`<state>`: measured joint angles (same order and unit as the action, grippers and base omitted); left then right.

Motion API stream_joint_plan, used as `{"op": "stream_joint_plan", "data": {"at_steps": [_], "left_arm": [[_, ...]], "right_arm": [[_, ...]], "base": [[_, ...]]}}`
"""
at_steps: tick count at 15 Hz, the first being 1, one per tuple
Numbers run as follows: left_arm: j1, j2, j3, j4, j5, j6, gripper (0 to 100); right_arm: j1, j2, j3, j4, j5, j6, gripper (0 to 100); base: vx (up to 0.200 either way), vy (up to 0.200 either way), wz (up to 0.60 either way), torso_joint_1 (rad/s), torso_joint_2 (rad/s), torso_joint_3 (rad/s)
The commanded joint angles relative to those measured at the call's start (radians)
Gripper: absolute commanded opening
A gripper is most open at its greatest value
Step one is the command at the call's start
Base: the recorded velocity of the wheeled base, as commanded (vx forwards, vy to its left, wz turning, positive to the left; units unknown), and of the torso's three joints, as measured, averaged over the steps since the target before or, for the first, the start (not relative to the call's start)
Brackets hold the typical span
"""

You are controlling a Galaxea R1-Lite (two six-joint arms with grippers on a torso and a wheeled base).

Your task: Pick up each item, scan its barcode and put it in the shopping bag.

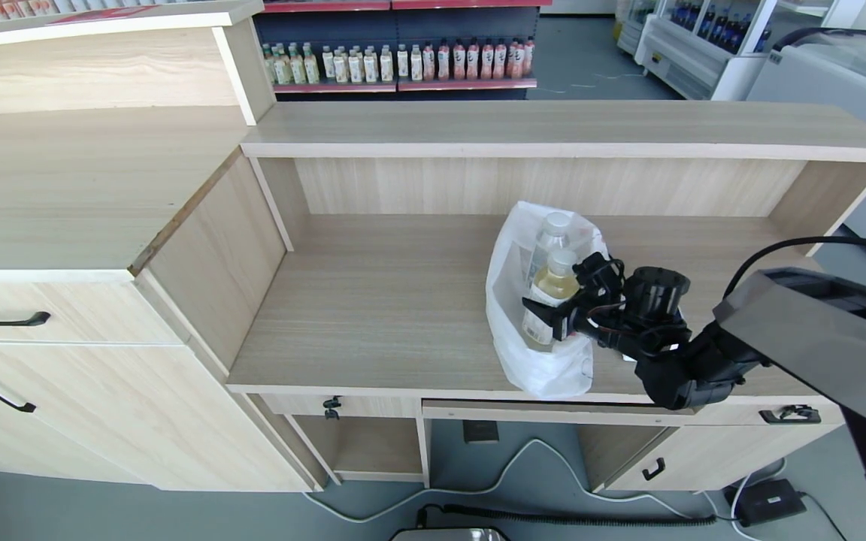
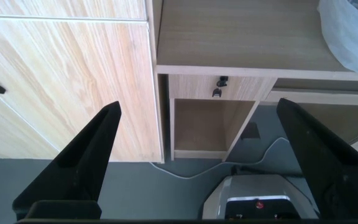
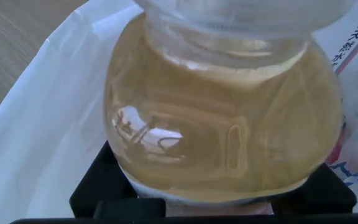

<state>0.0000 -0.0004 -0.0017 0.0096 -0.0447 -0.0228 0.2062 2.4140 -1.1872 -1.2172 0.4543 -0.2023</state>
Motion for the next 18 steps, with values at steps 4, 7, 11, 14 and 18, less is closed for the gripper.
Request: {"op": "stream_joint_plan", "data": {"at_steps": [4,7,11,14,18], "left_arm": [[0.000,0.000,0.000,0.000,0.000,0.000,100],[0.000,0.000,0.000,0.000,0.000,0.000,100],[0.000,0.000,0.000,0.000,0.000,0.000,100],[-0.002,0.000,0.000,0.000,0.000,0.000,100],[0.000,0.000,0.000,0.000,0.000,0.000,100]], "right_arm": [[-0.004,0.030,0.001,-0.010,0.001,-0.012,0],[-0.011,0.030,0.000,-0.010,0.001,-0.012,0],[-0.017,-0.001,-0.002,-0.015,0.004,-0.012,100],[-0.044,-0.251,0.107,-0.008,0.083,-0.008,100],[-0.149,-0.645,0.434,0.062,0.129,-0.065,100]], "base": [[0.000,0.000,0.00,0.000,0.00,0.000],[0.000,0.000,0.00,0.000,0.00,0.000],[0.000,0.000,0.00,0.000,0.00,0.000],[0.000,0.000,0.00,0.000,0.00,0.000],[0.000,0.000,0.00,0.000,0.00,0.000]]}}
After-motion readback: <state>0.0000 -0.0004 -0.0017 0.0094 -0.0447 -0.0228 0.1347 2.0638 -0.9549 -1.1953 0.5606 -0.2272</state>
